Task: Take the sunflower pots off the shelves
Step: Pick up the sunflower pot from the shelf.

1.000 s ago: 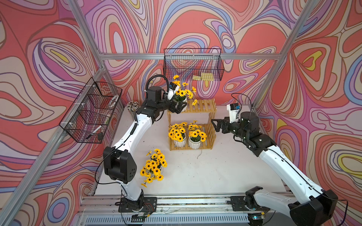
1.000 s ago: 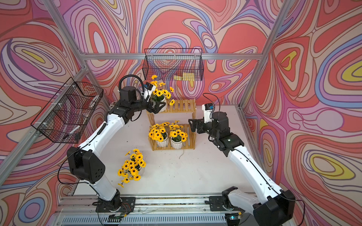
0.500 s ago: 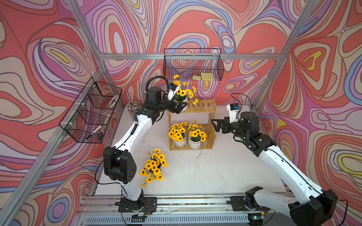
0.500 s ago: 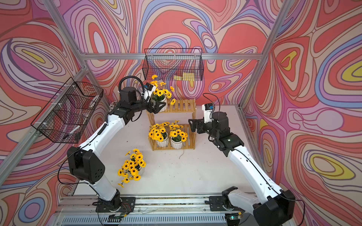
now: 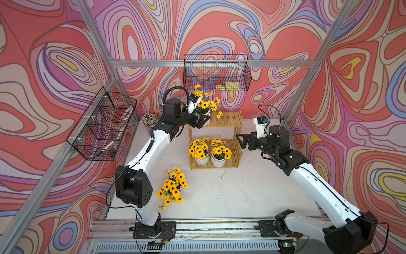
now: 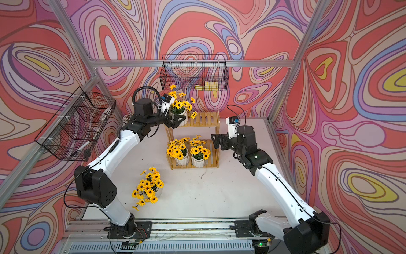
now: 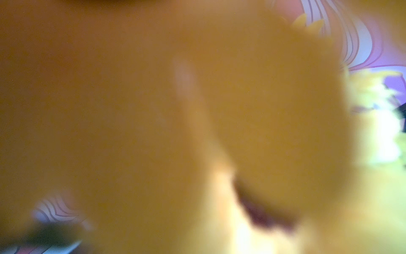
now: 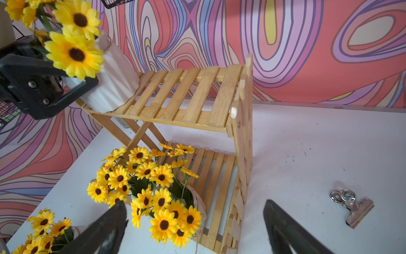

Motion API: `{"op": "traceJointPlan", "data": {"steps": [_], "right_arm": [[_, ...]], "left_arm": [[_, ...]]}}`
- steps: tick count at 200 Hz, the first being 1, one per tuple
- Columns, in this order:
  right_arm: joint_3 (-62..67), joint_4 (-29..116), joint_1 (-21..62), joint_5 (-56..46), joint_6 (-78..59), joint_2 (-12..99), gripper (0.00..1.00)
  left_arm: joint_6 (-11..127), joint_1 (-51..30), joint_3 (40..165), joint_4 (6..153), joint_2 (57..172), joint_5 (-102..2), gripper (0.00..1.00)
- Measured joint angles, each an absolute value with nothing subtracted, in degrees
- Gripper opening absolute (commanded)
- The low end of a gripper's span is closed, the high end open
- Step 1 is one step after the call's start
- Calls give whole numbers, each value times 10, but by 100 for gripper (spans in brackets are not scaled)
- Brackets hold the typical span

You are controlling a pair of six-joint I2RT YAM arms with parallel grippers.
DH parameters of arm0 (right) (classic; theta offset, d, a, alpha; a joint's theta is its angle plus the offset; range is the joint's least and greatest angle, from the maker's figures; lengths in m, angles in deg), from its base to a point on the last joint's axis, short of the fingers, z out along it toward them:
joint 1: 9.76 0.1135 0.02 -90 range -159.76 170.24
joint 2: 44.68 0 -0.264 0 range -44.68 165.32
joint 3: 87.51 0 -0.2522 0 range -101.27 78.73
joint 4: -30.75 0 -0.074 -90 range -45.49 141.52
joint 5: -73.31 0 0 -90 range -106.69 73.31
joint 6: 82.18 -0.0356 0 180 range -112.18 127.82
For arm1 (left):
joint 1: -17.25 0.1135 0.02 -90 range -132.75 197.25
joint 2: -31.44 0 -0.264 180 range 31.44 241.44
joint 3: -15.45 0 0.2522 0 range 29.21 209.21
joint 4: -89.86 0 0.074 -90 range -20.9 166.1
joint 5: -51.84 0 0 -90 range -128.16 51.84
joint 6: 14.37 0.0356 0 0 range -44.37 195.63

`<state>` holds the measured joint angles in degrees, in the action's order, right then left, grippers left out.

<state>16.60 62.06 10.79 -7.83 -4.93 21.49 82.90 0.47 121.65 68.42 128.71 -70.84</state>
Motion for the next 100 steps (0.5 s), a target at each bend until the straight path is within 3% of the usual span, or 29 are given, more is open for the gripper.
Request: {"op": "traceJointPlan", "data": {"steps": [100], "right_arm": [[166, 620, 108, -78, -49, 216, 98]], "left_arm": [[814, 5, 1194, 684, 1263, -727, 0]]}}
